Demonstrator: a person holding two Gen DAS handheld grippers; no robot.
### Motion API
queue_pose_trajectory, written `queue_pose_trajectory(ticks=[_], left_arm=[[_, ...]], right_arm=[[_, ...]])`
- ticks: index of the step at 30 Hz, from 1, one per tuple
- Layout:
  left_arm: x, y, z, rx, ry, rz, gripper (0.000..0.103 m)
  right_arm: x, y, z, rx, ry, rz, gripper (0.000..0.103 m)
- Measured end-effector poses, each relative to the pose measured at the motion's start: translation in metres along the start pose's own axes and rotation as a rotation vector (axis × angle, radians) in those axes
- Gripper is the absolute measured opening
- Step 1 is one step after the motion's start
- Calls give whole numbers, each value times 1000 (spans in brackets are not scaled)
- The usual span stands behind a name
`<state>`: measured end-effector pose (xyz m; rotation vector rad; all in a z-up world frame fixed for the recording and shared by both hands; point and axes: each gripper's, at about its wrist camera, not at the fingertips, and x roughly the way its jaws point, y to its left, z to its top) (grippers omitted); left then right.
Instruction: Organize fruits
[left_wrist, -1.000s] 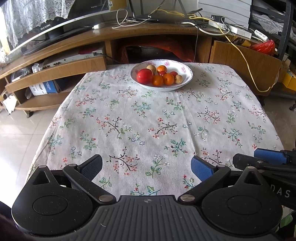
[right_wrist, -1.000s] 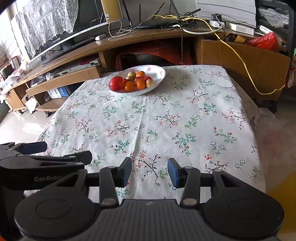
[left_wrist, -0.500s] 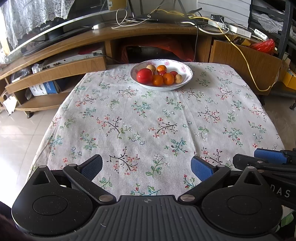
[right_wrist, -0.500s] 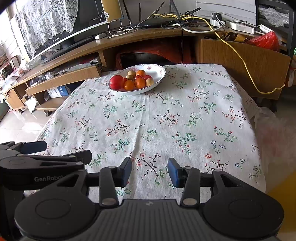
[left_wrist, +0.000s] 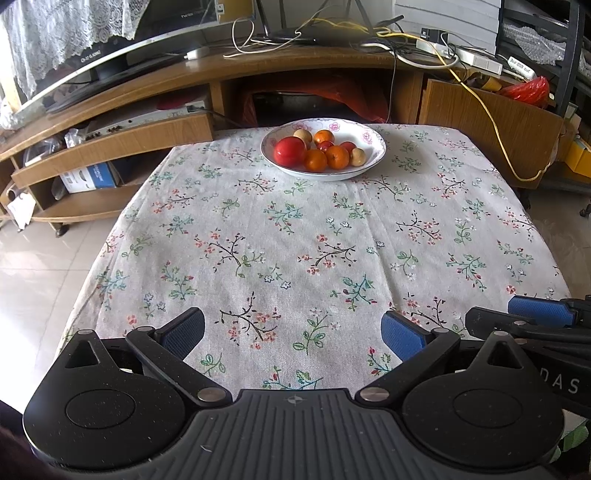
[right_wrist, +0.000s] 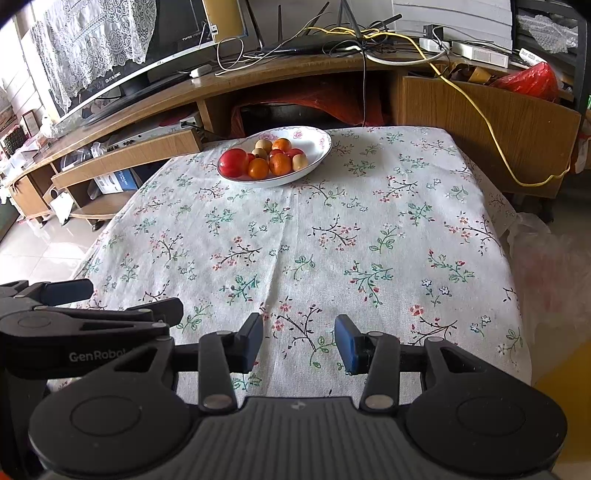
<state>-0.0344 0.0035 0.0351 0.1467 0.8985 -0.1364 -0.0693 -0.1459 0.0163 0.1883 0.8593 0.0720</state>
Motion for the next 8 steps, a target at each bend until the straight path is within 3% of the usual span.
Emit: queue_pose_trajectory(ticks=[8], left_arm=[[0, -1, 0, -2, 1, 0, 103]], right_arm=[[0, 0, 1, 0, 0, -1, 36]])
